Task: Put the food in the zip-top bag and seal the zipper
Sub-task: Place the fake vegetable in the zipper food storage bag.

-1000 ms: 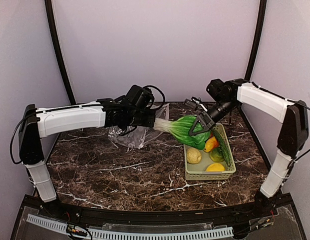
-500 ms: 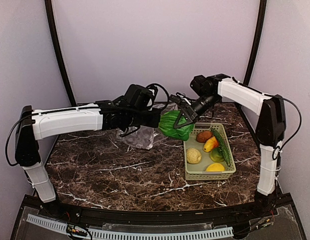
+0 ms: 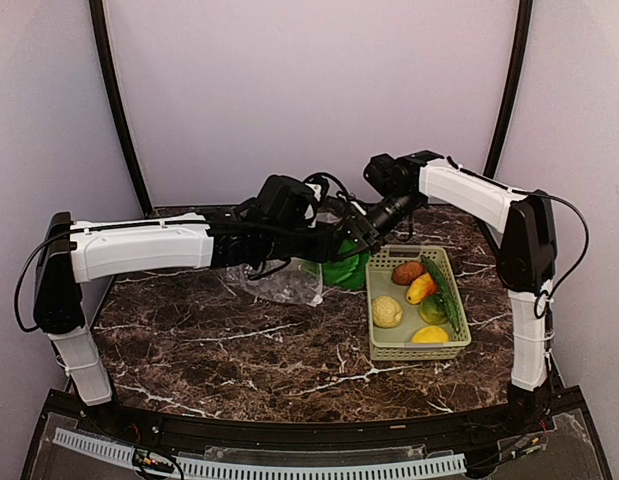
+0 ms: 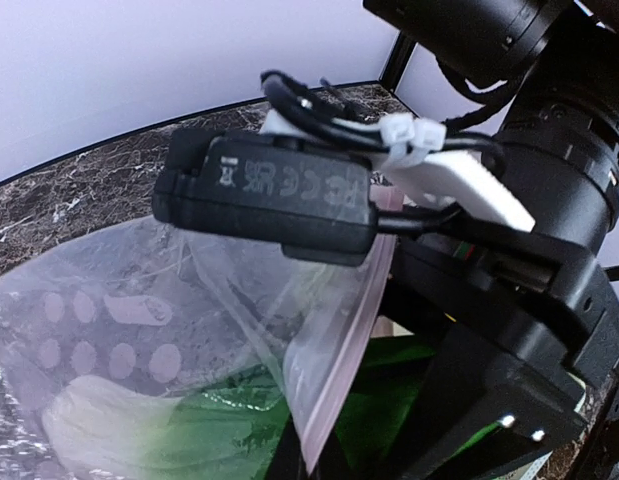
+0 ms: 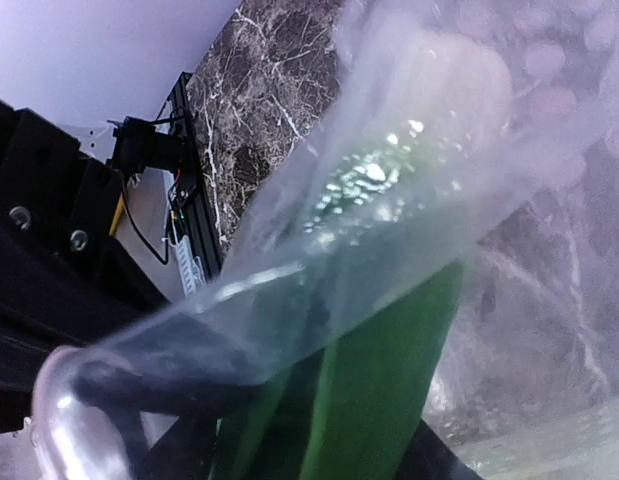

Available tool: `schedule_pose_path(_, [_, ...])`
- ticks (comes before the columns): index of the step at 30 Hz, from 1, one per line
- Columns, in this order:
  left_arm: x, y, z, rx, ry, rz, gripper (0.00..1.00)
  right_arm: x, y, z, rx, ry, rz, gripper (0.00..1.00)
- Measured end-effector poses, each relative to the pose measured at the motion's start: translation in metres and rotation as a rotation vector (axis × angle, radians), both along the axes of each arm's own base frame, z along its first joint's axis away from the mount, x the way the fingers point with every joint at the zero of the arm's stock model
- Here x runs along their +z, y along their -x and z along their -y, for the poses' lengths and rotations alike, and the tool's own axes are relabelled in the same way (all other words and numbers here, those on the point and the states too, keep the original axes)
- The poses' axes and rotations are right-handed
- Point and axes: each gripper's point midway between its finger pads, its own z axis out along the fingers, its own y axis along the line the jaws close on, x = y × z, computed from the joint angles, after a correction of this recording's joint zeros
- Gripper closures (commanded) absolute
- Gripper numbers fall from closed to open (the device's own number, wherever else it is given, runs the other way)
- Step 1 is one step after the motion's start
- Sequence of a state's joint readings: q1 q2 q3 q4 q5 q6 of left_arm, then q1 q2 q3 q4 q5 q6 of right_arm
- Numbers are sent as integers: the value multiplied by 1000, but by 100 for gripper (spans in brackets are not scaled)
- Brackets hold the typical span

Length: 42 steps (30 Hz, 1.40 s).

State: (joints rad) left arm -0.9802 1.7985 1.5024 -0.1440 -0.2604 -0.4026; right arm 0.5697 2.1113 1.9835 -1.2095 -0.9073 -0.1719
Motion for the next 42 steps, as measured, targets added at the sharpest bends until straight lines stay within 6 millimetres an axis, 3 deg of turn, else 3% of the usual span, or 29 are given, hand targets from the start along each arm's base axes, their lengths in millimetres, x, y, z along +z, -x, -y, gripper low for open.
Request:
schedule_pose_path(3, [-1, -1, -1, 10, -4, 3, 99, 5, -7, 2, -1, 9, 57, 27])
schedule_pose_path(6, [-4, -3, -6, 32, -16, 10, 99, 10, -10, 8, 0, 13, 94, 22])
schedule_pose_path(12, [-30, -4, -23, 75, -57, -19, 99, 42, -12, 35, -11, 4, 220, 24])
schedule_pose_path(18, [-39, -9, -36, 113, -46, -45, 99, 76, 8, 57, -5, -17, 377, 31])
schedule_pose_path(22, [-35, -10, -34, 121, -8, -45, 99, 71, 27, 49, 43, -13, 434, 32])
schedule_pose_path(24, [-32, -10, -33, 122, 8, -44, 99, 57, 32, 42, 67, 12, 455, 29])
schedule_pose_path(27, [-25, -8, -32, 121, 40, -52, 99, 36, 31, 37, 68, 82, 476, 28])
schedule_pose_path(30, [-9, -5, -36, 129, 79, -51, 99, 29, 20, 37, 42, 134, 519, 25])
schedule_pose_path(33, [15, 0, -55, 177, 108, -26, 99, 30, 2, 42, -9, 191, 586, 24])
schedule_pose_path(37, [23, 9, -70, 194, 147, -21, 99, 43, -14, 43, -61, 208, 639, 23])
schedule_pose_path(42, [19, 13, -86, 254, 169, -35, 99, 55, -1, 25, -27, 83, 556, 25])
